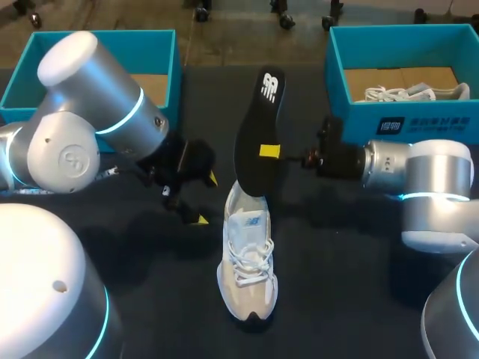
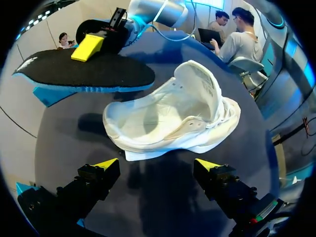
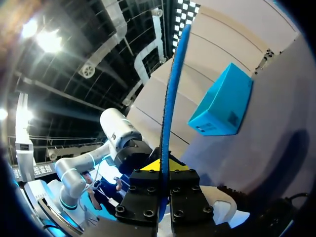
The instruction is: Take the shoe out of the shoebox, open the shoe tongue, remove and reinsert the insole, then place the shoe into the shoebox
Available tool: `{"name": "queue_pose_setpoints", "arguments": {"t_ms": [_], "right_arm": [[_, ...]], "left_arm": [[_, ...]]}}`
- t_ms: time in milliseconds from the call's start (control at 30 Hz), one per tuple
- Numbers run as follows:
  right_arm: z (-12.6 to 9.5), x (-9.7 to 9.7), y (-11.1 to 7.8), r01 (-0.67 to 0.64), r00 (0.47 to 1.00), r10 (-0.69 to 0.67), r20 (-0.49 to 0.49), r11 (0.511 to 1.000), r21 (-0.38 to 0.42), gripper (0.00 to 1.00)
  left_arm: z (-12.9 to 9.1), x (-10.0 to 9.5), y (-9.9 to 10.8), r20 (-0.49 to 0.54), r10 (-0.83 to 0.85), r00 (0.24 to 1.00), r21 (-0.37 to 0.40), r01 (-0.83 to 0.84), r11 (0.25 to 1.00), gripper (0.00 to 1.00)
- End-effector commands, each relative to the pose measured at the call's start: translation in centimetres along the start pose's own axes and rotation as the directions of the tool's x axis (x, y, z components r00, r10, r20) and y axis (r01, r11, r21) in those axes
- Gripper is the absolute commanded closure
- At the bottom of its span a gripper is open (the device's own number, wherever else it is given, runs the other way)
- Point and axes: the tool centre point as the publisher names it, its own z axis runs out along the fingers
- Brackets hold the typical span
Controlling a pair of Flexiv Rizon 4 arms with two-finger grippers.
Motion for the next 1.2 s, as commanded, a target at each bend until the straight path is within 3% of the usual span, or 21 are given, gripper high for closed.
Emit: {"name": "queue_pose_setpoints", "arguments": {"t_ms": [33,333,567,600,967,1067,1200], "right_arm": [[0.3,-0.8,-0.1,0.0,1.0,0.0,-0.021,1.0,0.003,1.0],[0.6,-1.2,-0.3,0.016,1.0,-0.016,0.005,1.0,0.006,1.0],[0.8,-1.1,-1.1,0.119,0.993,-0.118,-0.017,0.99,0.07,1.0],[0.5,-0.9,-1.3,0.142,0.989,-0.144,0.021,0.988,0.052,1.0],[0.5,-0.9,-1.3,0.142,0.989,-0.144,0.021,0.988,0.052,1.0],[1.2,-2.2,-1.4,0.131,0.991,-0.133,0.03,0.99,0.05,1.0],[2.0,-2.5,-1.7,0.154,0.987,-0.156,0.03,0.986,0.058,1.0]], "left_arm": [[-0.1,0.0,0.3,0.004,0.005,1.0,0.001,-0.005,1.0,0.0],[0.4,0.2,0.1,-0.013,0.009,1.0,0.008,-0.009,1.0,0.0],[0.9,0.1,0.3,-0.035,-0.021,0.999,0.014,0.021,1.0,0.0],[0.7,0.1,0.4,-0.035,-0.021,0.999,0.01,0.021,1.0,0.0],[0.7,0.1,0.4,-0.035,-0.021,0.999,0.01,0.021,1.0,0.0],[0.7,0.1,0.4,-0.035,-0.021,0.999,0.01,0.021,1.0,0.0],[1.4,0.0,0.1,-0.038,-0.023,0.999,0.006,0.023,1.0,0.0]]}}
